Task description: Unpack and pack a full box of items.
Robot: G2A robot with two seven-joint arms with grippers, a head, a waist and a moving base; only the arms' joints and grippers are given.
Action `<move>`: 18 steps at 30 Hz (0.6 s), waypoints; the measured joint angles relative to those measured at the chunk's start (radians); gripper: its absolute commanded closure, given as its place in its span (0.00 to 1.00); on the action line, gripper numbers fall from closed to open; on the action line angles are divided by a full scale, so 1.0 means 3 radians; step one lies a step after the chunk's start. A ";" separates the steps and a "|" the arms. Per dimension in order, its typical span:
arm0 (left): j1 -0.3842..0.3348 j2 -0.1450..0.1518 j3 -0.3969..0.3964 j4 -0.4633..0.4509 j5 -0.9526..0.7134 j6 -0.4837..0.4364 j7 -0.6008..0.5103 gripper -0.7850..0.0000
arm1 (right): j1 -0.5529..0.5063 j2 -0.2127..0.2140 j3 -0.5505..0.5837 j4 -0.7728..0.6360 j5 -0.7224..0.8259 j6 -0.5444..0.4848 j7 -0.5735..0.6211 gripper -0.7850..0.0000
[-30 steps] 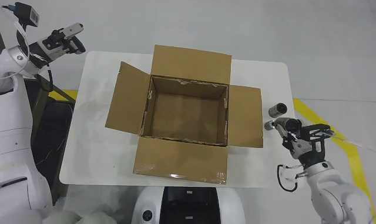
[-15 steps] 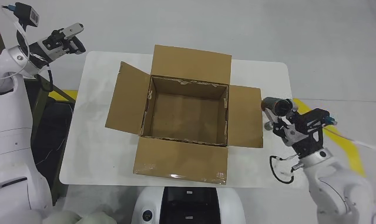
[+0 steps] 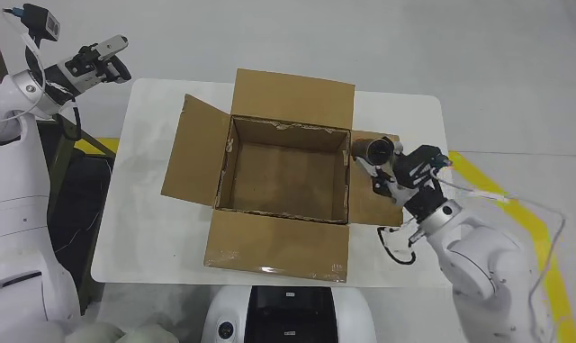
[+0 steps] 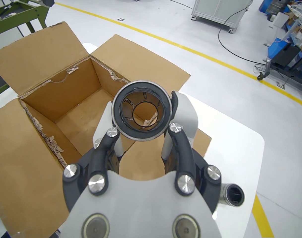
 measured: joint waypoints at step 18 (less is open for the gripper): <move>0.0000 0.0000 0.0000 0.0000 0.0000 0.0000 0.0000 0.00 | 0.1207 -0.0128 -0.1019 0.0814 0.0359 0.0182 0.0582 1.00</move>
